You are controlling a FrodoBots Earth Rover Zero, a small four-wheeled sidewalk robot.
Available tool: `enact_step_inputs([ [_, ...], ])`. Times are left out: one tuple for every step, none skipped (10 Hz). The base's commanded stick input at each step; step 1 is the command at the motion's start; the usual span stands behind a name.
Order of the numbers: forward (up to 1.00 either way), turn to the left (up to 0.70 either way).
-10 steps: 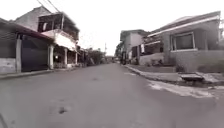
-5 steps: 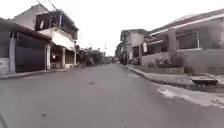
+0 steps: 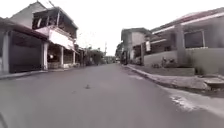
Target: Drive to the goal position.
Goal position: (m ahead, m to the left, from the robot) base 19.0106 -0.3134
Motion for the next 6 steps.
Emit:
enact_step_inputs([
  [1.00,0.00],
  [1.00,0.00],
  [1.00,0.00],
  [1.00,0.00],
  [1.00,0.00],
  [1.00,0.00],
])
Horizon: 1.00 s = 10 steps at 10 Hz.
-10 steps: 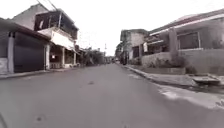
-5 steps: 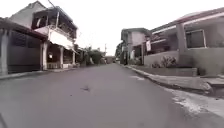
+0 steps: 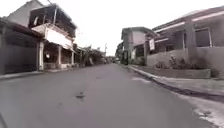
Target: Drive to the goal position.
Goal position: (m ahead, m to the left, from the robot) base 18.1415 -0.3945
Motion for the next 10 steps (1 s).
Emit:
enact_step_inputs([
  [1.00,0.00],
  [1.00,0.00],
  [1.00,0.00],
  [1.00,0.00],
  [1.00,0.00],
  [1.00,0.00],
  [1.00,0.00],
  [1.00,0.00],
  [1.00,0.00],
  [1.00,0.00],
])
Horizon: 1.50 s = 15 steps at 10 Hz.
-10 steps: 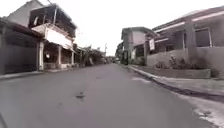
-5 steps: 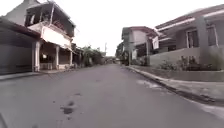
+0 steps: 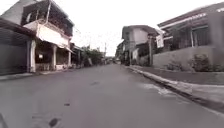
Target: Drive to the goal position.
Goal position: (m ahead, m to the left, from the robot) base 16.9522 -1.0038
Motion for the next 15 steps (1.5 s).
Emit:
enact_step_inputs([
  [1.00,0.00],
  [1.00,0.00],
  [1.00,0.00],
  [1.00,0.00],
  [1.00,0.00],
  [1.00,0.00],
  [1.00,0.00],
  [1.00,0.00],
  [1.00,0.00],
  [1.00,0.00],
  [1.00,0.00],
  [1.00,0.00],
  [1.00,0.00],
  [1.00,0.00],
  [1.00,0.00],
])
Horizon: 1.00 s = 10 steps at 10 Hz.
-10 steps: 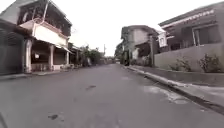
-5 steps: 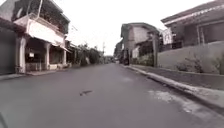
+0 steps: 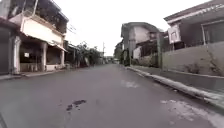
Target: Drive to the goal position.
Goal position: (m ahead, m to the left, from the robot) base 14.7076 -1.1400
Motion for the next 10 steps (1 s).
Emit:
enact_step_inputs([
  [1.00,0.00],
  [1.00,0.00],
  [1.00,0.00],
  [1.00,0.00],
  [1.00,0.00],
  [1.00,0.00],
  [1.00,0.00],
  [1.00,0.00],
  [1.00,0.00],
  [1.00,0.00],
])
